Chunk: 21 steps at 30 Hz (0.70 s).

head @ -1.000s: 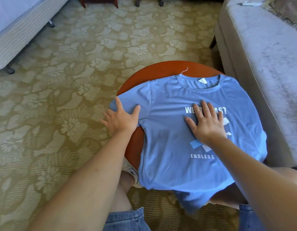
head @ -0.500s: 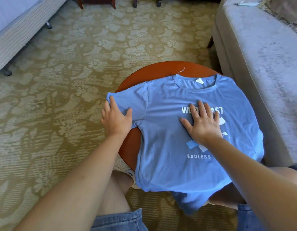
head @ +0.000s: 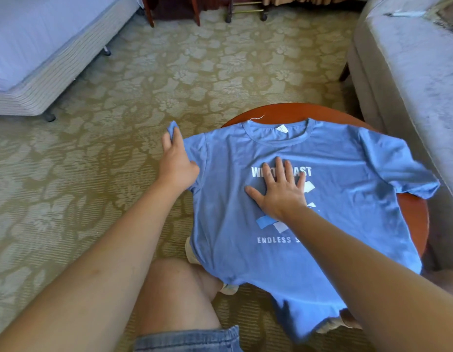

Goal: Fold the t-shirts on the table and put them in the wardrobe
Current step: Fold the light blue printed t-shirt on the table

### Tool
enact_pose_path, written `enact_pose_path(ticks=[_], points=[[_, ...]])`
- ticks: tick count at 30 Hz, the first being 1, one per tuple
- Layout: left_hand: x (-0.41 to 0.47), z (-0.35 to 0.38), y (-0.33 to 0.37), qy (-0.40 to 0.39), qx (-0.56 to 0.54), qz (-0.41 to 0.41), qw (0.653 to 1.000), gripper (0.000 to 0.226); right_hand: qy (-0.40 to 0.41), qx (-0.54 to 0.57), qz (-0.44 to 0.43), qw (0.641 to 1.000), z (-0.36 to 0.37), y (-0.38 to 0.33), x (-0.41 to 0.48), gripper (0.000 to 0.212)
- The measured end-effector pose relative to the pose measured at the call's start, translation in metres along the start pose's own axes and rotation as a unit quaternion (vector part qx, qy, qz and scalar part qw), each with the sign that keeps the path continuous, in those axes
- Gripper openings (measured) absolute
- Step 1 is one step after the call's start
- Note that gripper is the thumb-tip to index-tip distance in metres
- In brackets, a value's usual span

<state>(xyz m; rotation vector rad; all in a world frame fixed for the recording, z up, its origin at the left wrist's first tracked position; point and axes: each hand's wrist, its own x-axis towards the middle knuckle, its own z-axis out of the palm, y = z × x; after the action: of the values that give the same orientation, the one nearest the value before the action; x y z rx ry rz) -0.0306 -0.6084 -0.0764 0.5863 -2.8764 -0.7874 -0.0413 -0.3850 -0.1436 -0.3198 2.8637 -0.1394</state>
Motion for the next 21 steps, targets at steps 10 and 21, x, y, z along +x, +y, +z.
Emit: enact_pose_path(ticks=[10,21], points=[[-0.033,0.06,0.069,-0.086,-0.057,0.061,0.993,0.081,0.019,0.009,0.049,0.999,-0.016,0.093,-0.026,0.083],[-0.024,0.093,0.034,-0.153,0.206,-0.005,0.967,0.09,0.044,0.022,0.082,0.995,-0.002,0.111,-0.037,0.081]])
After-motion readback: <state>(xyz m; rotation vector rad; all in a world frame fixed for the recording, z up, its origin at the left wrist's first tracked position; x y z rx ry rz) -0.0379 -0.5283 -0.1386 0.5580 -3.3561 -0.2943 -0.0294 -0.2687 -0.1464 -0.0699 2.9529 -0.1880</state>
